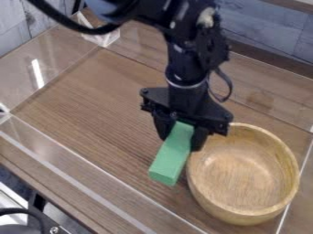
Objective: Move green stick from inside the wooden bowl to the table next to it
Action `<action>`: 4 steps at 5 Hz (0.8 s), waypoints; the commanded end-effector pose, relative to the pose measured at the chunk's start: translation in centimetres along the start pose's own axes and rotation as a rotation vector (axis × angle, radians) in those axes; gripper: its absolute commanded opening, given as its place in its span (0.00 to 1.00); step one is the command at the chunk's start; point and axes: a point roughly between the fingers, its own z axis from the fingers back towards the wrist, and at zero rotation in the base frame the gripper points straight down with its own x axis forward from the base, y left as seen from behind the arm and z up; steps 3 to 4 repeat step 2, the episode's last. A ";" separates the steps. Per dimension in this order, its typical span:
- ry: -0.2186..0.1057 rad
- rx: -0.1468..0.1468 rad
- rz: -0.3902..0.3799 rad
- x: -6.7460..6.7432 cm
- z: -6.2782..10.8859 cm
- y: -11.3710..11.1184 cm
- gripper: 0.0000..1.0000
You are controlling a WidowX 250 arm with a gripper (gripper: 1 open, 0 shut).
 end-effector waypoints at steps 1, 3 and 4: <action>-0.052 0.001 0.095 1.4 1.7 -0.1 0.00; -0.048 0.014 0.182 1.7 2.1 -0.1 0.00; -0.048 0.014 0.182 1.7 2.1 -0.1 0.00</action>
